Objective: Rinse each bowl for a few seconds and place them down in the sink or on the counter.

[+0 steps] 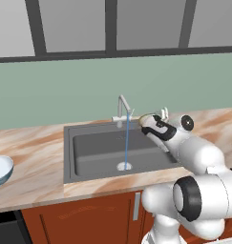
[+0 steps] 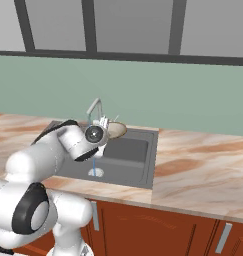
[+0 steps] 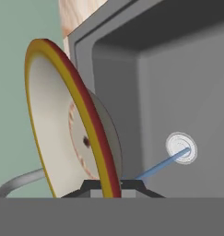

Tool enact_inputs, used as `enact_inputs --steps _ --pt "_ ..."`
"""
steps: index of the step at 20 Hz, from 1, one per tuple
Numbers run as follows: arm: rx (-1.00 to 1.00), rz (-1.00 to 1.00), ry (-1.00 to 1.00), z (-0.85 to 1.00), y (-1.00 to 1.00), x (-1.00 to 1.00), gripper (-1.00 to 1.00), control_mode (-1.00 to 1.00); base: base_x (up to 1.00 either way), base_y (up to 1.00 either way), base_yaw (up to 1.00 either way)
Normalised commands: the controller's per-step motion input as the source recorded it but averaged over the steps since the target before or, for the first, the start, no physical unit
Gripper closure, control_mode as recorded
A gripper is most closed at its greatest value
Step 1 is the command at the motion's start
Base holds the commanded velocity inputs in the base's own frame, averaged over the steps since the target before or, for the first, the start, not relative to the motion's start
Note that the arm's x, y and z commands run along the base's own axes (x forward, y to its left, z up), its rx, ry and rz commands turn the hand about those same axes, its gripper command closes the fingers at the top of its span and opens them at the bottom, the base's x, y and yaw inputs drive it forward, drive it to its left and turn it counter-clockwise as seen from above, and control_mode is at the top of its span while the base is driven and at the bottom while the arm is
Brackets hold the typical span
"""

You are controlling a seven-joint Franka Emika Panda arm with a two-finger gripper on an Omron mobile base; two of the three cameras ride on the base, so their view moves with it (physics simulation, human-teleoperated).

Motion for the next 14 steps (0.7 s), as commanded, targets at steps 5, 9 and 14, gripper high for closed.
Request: enact_inputs --steps 5,9,14 --pt "0.00 -0.21 0.00 0.23 -0.10 0.00 1.00 -1.00 0.00 0.00 0.00" --pt "0.02 -0.20 0.00 0.25 -0.14 0.00 1.00 -1.00 0.00 0.00 0.00" --pt "0.02 -0.18 0.00 0.24 -0.20 0.00 1.00 -1.00 0.00 0.00 0.00"
